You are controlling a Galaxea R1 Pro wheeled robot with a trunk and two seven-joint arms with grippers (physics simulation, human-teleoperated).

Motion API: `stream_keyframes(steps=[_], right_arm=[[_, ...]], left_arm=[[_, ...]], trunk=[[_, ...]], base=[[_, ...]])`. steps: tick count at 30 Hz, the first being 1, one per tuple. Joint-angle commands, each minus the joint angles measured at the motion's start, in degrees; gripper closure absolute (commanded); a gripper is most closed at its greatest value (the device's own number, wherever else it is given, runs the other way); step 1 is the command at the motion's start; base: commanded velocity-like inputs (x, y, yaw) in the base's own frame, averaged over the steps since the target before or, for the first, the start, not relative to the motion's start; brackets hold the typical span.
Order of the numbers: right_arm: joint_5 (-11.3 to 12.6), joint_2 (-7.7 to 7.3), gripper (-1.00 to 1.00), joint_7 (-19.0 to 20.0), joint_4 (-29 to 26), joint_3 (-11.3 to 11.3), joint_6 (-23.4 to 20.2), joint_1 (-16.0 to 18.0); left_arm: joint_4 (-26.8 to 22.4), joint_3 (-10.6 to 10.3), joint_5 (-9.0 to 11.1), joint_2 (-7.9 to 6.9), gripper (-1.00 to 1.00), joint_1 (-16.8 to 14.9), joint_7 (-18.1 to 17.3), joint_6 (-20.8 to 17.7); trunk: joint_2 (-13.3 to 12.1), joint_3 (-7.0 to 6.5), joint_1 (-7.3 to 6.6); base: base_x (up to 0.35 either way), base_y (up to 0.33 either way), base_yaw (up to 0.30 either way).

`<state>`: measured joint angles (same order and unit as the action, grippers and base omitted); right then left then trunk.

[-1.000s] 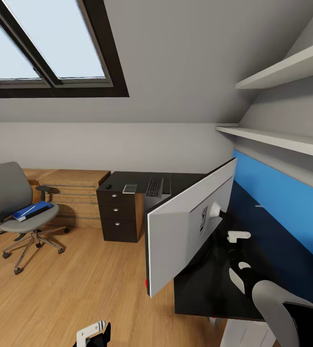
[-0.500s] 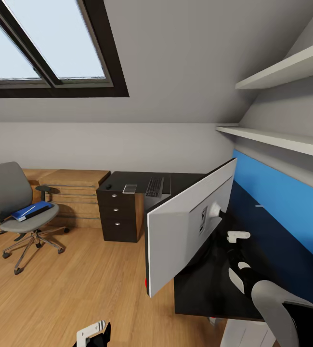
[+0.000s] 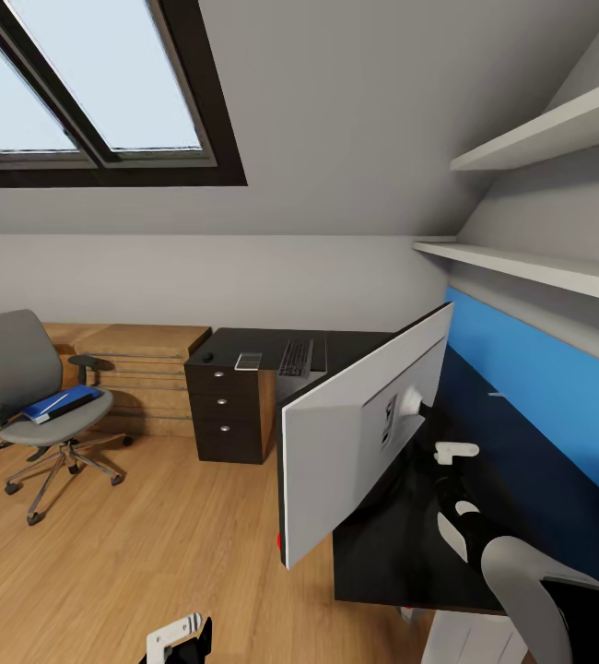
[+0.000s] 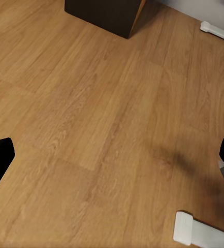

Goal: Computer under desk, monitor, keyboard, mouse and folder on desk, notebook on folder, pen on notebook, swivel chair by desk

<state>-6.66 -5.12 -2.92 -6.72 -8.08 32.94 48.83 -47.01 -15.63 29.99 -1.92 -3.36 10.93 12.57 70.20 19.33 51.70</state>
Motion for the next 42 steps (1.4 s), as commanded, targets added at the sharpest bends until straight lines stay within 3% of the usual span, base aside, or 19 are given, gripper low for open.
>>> stream_keyframes(steps=[1, 25, 42], right_arm=[[-1.07, 0.02, 1.0, -0.24, 0.13, -0.1, 0.1, 0.04], [-1.07, 0.02, 1.0, -0.24, 0.13, -0.1, 0.02, 0.04], [-1.07, 0.02, 1.0, -0.24, 0.13, -0.1, 0.02, 0.04]], left_arm=[[-0.01, -0.45, 0.5, -0.1, -1.0, -0.07, 0.5, 0.34], [-0.01, -0.45, 0.53, -0.1, -1.0, -0.07, 0.5, 0.33], [0.07, -0.45, 0.59, -0.18, -1.0, -0.07, 0.5, 0.35]], trunk=[[0.04, 0.07, 0.0], [0.04, 0.07, 0.0], [0.04, 0.07, 0.0]], base=[[0.0, 0.0, 0.0], [-0.173, -0.179, 0.0], [-0.019, -0.063, 0.0]])
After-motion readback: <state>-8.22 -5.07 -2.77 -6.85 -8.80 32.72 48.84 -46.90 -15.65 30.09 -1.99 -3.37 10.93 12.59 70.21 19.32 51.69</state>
